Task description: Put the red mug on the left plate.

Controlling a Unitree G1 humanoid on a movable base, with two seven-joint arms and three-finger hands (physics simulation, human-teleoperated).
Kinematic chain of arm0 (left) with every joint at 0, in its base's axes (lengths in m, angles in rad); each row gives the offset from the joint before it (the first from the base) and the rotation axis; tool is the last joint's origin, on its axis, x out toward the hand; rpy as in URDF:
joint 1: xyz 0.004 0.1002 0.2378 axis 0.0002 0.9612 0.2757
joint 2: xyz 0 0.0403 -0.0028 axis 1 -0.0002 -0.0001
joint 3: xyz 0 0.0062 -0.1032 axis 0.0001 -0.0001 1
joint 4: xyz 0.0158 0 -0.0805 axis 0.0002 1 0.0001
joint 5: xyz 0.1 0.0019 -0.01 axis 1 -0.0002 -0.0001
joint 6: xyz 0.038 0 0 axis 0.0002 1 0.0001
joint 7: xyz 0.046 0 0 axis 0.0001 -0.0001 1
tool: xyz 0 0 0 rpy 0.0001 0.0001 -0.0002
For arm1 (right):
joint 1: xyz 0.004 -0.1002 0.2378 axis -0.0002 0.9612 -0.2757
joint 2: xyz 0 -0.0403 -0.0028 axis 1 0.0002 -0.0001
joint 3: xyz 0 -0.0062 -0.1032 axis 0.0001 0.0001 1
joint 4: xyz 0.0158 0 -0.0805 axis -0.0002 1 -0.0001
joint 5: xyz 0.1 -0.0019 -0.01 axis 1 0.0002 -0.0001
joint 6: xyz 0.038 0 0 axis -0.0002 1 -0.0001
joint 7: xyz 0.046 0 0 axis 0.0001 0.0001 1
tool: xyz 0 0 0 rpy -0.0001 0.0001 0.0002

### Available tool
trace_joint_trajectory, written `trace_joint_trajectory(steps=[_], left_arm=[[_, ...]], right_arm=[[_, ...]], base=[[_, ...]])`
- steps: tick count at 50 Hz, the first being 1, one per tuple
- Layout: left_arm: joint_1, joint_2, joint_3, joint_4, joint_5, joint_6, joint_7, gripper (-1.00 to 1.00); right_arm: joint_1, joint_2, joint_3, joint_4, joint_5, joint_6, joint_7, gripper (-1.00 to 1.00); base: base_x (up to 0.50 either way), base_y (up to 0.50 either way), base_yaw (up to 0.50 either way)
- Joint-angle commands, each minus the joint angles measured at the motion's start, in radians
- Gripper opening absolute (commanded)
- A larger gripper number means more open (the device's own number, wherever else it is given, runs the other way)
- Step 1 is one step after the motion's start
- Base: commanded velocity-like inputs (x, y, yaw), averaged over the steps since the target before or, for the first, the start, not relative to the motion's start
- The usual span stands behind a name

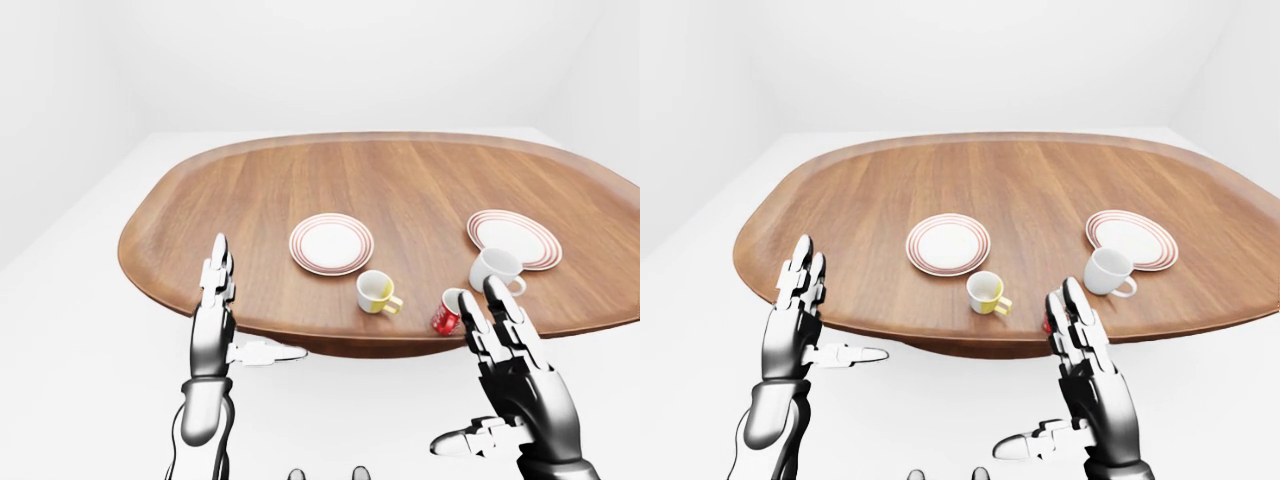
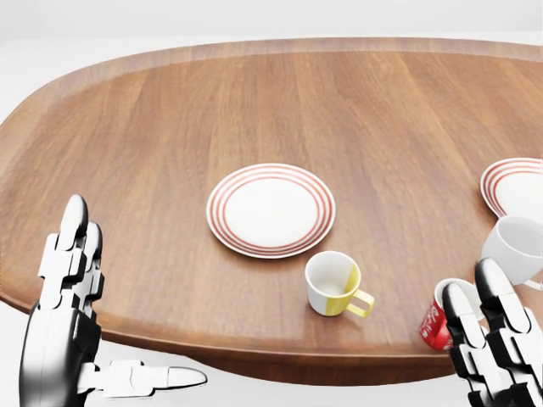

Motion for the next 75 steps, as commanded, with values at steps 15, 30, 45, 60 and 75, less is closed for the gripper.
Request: trace_joint_trajectory(steps=[15, 30, 45, 60, 75], left_arm=[[0.003, -0.001, 0.003, 0.004, -0.004, 0.000, 0.002, 1.00], [0.005, -0.001, 0.003, 0.002, -0.005, 0.000, 0.000, 1.00], [0.003, -0.001, 0.003, 0.002, -0.006, 0.000, 0.001, 1.00], [-0.005, -0.001, 0.003, -0.004, -0.007, 0.000, -0.001, 1.00], [-0.002, -0.001, 0.004, -0.001, -0.008, 0.000, -0.001, 1.00]], right_arm=[[-0.006, -0.016, 0.018, 0.017, -0.013, 0.000, -0.019, 1.00], [-0.005, -0.020, 0.021, 0.022, -0.025, 0.000, -0.032, 1.00], [-0.006, -0.024, 0.022, 0.025, -0.023, 0.000, -0.036, 1.00], [-0.014, -0.025, 0.017, 0.013, -0.015, 0.000, -0.037, 1.00], [-0.013, -0.015, 0.001, 0.010, 0.013, 0.000, -0.043, 1.00]], base=[[0.50, 0.03, 0.00], [0.50, 0.15, 0.00], [0.50, 0.29, 0.00], [0.53, 0.24, 0.00], [0.47, 0.18, 0.00]])
